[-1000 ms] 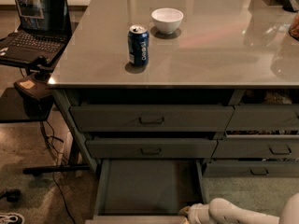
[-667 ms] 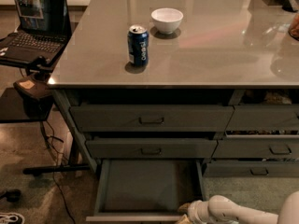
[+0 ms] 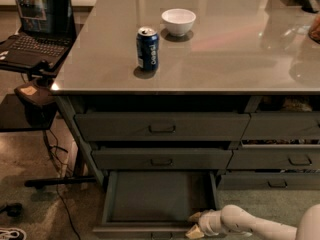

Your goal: Close bottom drawer

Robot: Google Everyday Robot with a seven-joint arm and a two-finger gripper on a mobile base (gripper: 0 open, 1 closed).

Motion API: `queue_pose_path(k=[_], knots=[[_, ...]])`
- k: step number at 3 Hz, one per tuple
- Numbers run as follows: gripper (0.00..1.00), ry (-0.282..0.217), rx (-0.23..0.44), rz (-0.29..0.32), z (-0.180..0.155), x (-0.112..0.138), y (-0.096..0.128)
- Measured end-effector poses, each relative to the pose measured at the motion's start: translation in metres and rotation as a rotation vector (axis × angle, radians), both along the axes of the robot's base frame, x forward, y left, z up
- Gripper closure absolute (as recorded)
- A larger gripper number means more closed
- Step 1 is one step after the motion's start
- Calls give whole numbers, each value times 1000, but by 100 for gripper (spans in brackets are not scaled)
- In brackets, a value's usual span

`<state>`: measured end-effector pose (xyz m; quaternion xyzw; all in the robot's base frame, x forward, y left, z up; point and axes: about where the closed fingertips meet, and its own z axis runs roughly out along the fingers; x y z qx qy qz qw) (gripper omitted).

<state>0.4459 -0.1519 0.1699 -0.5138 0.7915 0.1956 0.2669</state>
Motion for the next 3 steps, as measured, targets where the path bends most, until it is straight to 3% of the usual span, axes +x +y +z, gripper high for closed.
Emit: queue_pose_path(k=[1,3], knots=[[100,0,0,0,0,0,0],[58,0,0,0,0,0,0]])
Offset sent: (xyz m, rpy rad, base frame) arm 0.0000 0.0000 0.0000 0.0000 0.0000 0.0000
